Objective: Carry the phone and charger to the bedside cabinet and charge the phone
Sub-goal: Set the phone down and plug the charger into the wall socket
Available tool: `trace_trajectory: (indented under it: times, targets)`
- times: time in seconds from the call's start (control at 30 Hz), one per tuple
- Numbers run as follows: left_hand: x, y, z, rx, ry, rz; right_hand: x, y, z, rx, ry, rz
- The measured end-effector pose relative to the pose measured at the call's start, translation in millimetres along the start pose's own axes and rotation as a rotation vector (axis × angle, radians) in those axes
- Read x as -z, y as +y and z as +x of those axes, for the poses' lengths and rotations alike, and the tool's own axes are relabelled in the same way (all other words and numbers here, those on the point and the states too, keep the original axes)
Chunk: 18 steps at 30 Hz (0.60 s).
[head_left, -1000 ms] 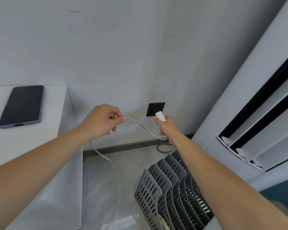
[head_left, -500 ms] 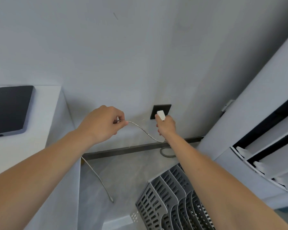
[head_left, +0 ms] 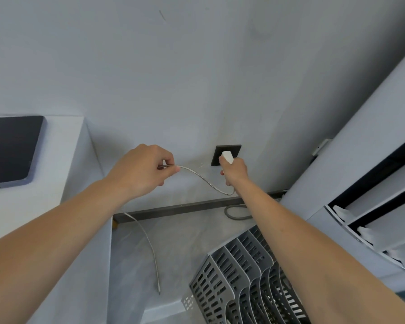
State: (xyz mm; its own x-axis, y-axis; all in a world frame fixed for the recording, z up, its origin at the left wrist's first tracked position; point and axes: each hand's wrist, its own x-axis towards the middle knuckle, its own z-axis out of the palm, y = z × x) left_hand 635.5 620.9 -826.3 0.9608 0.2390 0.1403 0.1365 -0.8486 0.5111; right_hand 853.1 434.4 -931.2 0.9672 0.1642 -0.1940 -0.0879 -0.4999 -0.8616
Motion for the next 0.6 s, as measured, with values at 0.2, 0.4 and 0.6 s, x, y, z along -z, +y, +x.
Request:
trace_trajectory:
  times: [0.2,0.4,0.6]
  targets:
    - [-0.6,-0.9,0.3,0.004,-0.013,-0.012,-1.5,-3.8,3.2,0.004,-0.002,-0.032]
    - [-1.9,-2.7,2.0,0.016,-0.030,-0.039,1.6,-7.3,3.2,0.014,-0.013,-0.065]
    - [-2.2,-1.7,1.8,0.001,-0.064,-0.059,1.3,-7.3,4.8,0.011,-0.021,-0.070]
